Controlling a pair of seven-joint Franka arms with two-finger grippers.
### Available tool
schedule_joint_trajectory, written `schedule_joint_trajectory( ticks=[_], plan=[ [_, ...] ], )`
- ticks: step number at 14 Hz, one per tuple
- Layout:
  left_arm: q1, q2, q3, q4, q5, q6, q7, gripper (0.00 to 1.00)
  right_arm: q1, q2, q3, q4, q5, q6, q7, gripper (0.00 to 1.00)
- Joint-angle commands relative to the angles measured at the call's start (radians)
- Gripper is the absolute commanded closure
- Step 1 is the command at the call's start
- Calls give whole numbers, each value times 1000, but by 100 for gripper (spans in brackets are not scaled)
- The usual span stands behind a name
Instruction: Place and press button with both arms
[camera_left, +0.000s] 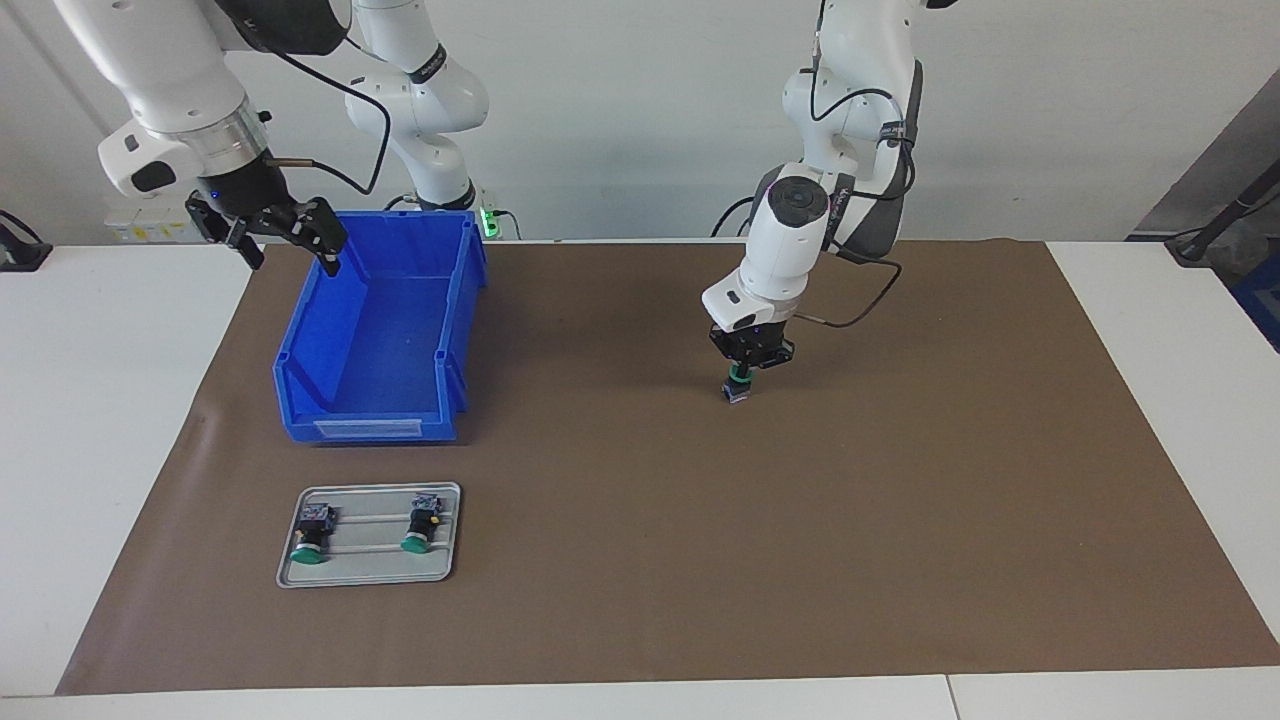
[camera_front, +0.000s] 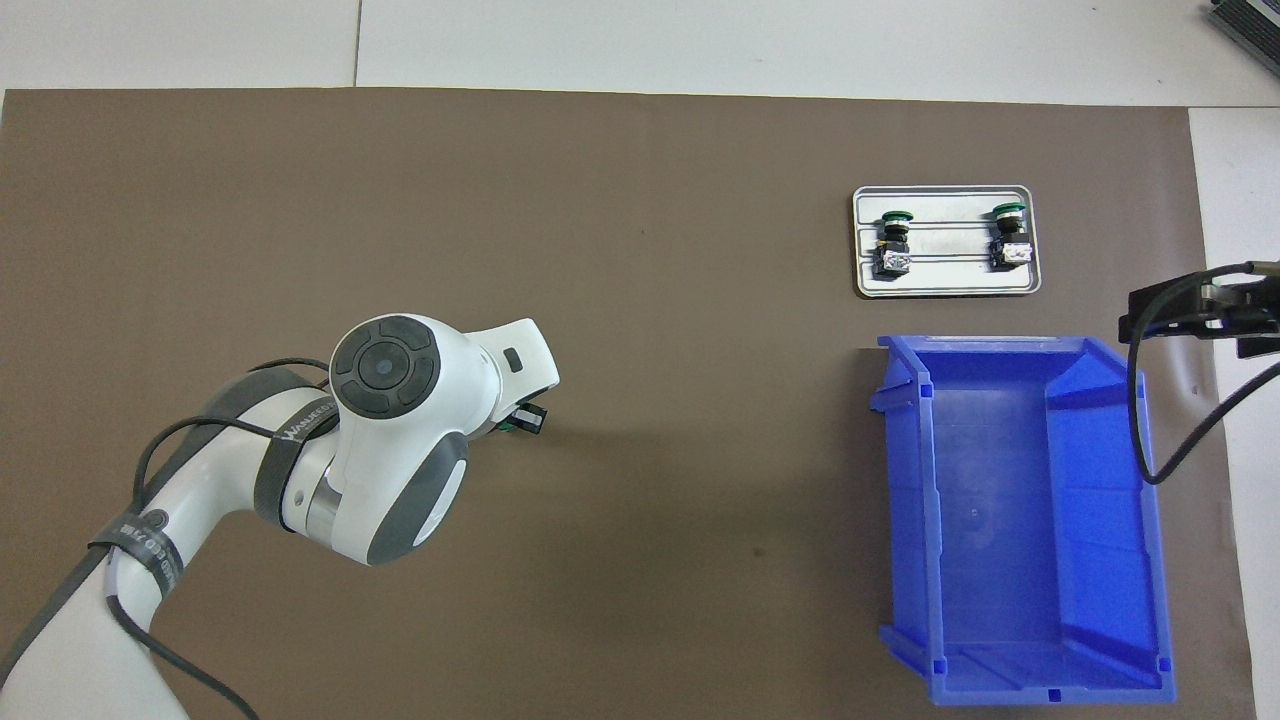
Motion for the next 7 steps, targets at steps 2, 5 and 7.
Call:
schedule_joint_trajectory(
  ticks=[2,5,7],
  plan=[
    [-14,10,14,52,25,-85,-22,100,-4,-22,1,-24,20,-1,9,0],
    [-2,-24,15,100,25,-170,-20,100,-4,-22,1,-24,20,-1,9,0],
    [11,-55,29,101,24,-193,-20,100,-4,-23,1,-24,20,-1,9,0]
  ],
)
